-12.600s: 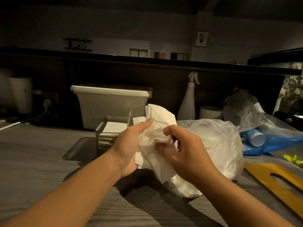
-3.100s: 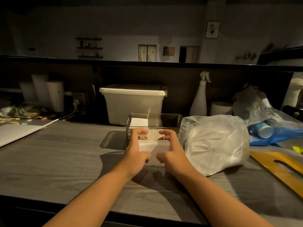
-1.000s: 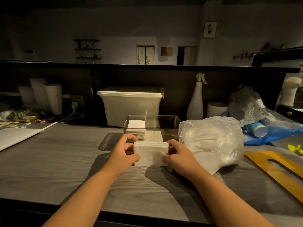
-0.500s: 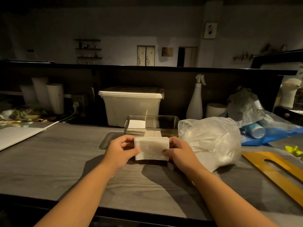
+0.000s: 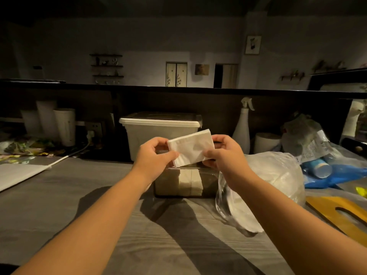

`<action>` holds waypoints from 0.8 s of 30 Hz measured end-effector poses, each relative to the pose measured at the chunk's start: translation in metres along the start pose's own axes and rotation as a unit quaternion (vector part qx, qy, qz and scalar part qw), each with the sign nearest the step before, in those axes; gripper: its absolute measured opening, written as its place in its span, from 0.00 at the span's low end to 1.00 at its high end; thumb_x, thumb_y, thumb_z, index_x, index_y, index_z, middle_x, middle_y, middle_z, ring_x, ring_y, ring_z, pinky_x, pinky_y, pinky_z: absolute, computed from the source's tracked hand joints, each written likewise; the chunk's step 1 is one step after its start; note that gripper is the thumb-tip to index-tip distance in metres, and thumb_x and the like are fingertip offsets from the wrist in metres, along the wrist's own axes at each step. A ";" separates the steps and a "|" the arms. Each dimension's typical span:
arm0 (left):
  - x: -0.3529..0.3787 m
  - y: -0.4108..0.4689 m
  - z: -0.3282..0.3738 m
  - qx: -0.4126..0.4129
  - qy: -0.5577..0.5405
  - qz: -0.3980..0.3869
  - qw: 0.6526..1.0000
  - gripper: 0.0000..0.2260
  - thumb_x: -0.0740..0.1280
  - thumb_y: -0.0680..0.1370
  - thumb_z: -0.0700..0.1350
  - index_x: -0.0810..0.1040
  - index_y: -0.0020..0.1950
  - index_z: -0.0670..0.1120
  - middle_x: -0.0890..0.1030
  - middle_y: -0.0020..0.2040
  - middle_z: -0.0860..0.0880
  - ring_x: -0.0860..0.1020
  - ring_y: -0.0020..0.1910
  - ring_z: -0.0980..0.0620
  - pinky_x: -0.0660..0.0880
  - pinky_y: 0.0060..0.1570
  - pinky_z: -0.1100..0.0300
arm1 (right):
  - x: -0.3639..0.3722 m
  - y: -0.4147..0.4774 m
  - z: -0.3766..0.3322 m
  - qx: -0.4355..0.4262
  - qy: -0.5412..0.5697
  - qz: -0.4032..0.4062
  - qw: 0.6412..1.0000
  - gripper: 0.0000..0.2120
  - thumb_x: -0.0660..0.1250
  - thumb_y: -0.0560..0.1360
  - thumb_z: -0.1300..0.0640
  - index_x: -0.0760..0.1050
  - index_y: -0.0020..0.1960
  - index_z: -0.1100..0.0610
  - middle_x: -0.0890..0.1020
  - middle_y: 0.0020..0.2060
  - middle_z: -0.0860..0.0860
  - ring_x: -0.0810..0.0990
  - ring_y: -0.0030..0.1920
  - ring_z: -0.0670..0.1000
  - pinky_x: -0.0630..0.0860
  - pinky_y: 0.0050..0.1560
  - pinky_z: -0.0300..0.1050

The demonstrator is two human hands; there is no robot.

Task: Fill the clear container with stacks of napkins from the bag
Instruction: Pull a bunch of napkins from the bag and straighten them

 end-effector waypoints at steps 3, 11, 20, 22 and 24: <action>0.004 0.014 0.004 -0.028 0.005 -0.030 0.999 0.13 0.73 0.74 0.36 0.76 0.55 0.47 0.79 0.55 0.46 0.81 0.53 0.46 0.84 0.41 0.55 | 0.003 0.025 -0.011 -0.005 0.008 0.017 1.000 0.16 0.69 0.76 0.68 0.73 0.60 0.54 0.80 0.54 0.52 0.81 0.54 0.52 0.84 0.52 0.49; 0.019 0.043 0.015 -0.076 0.158 -0.114 0.978 0.13 0.71 0.77 0.41 0.72 0.59 0.49 0.81 0.52 0.44 0.85 0.43 0.47 0.79 0.34 0.59 | 0.014 0.083 -0.001 0.065 -0.046 0.044 0.996 0.15 0.68 0.77 0.65 0.72 0.62 0.55 0.76 0.50 0.51 0.77 0.55 0.54 0.82 0.50 0.47; 0.036 0.047 0.007 -0.081 0.275 -0.163 0.944 0.08 0.70 0.78 0.44 0.74 0.54 0.48 0.79 0.51 0.44 0.76 0.41 0.51 0.70 0.31 0.63 | 0.018 0.099 0.032 0.179 -0.230 0.001 0.957 0.08 0.68 0.76 0.63 0.76 0.55 0.58 0.79 0.51 0.56 0.82 0.50 0.58 0.83 0.51 0.51; 0.039 0.047 0.006 -0.075 0.296 -0.176 0.936 0.07 0.70 0.78 0.45 0.75 0.54 0.48 0.79 0.51 0.44 0.77 0.42 0.50 0.74 0.35 0.60 | 0.020 0.099 0.036 0.182 -0.267 -0.011 0.946 0.08 0.69 0.76 0.62 0.76 0.55 0.58 0.79 0.50 0.56 0.82 0.49 0.57 0.83 0.52 0.50; 0.041 0.046 0.007 -0.074 0.314 -0.192 0.927 0.08 0.69 0.78 0.46 0.78 0.56 0.46 0.80 0.49 0.46 0.79 0.45 0.50 0.79 0.46 0.55 | 0.021 0.099 0.041 0.183 -0.298 -0.020 0.937 0.08 0.70 0.76 0.62 0.77 0.55 0.60 0.79 0.48 0.57 0.81 0.48 0.57 0.82 0.55 0.50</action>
Point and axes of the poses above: each hand's wrist, its own y-axis towards the middle knuckle, its own x-axis out of the palm, z = x × y, the point moved 5 cm from there along y, towards the middle knuckle
